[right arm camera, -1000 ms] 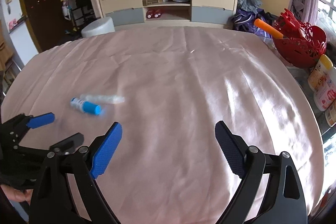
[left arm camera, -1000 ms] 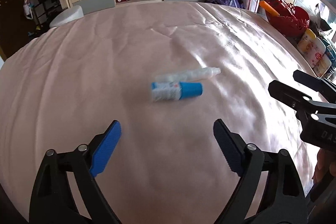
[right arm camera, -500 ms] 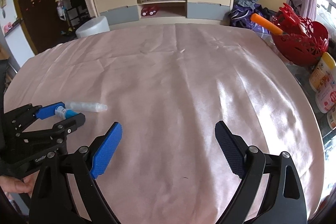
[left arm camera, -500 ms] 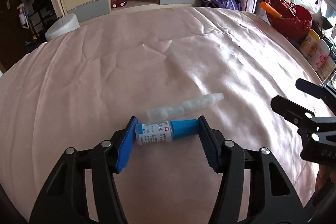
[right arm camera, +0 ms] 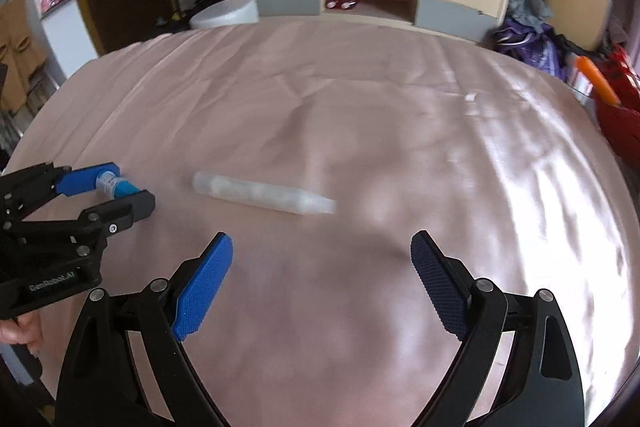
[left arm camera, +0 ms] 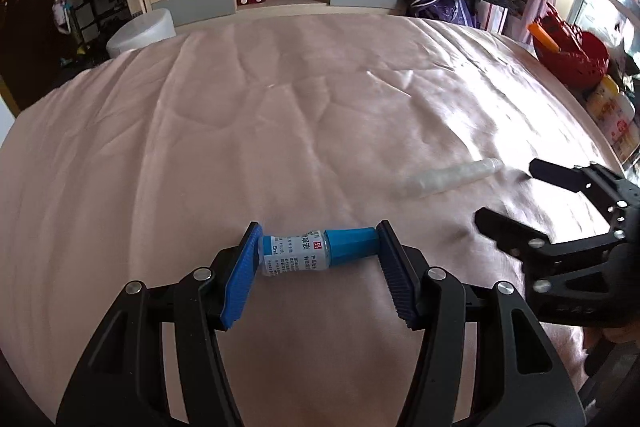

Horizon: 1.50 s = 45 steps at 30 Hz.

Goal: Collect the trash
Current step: 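Grasp the white foam stick with the right tool while the left tool holds the tube, then carry the glue tube and foam stick down over the bin with both tools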

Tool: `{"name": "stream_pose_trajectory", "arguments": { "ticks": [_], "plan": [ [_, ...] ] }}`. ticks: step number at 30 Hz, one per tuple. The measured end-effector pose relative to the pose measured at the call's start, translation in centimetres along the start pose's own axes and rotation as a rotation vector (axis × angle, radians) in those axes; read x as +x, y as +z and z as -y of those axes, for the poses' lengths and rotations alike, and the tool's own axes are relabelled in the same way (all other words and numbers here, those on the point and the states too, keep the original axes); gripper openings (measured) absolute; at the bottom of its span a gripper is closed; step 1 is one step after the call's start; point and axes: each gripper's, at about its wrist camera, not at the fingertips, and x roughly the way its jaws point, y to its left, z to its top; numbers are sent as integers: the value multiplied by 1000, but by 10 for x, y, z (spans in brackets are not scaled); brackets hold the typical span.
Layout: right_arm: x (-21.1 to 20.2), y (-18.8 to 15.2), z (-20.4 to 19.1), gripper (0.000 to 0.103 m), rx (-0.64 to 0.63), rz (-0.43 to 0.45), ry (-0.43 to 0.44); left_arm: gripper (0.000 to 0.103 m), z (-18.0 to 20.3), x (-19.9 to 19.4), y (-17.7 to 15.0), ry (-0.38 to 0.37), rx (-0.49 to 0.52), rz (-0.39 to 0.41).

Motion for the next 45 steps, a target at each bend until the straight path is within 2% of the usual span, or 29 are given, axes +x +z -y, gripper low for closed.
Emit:
{"name": "stream_pose_trajectory", "arguments": {
  "ticks": [9,12,14,17,19,23,27,35,40,45],
  "plan": [
    [20,28,-17,90,-45,3,17,55,-10,4,7,-16,-2,-11],
    [18,31,-25,69,-70,6,42,55,-11,4,8,-19,-5,-13],
    [15,32,-31,42,-94,1,61,55,-12,3,7,-21,-10,-15],
    [10,29,-42,20,-129,-6,73,55,-11,0,4,-19,-14,-20],
    [7,24,-45,15,-137,-8,82,55,-9,-4,0,-17,-9,-23],
    [-5,11,-45,15,-117,-29,134,55,-4,-21,-9,-13,0,-15],
    [-31,-4,-43,15,-111,-11,129,55,4,-47,-20,-7,13,7],
    [-124,-42,-35,15,-103,111,95,55,37,-123,-52,-1,64,79],
    [-169,-77,-35,15,-101,154,100,55,59,-172,-91,-5,88,114],
    [-195,-125,-38,15,-94,152,128,55,74,-205,-136,-17,90,127]
  ]
}}
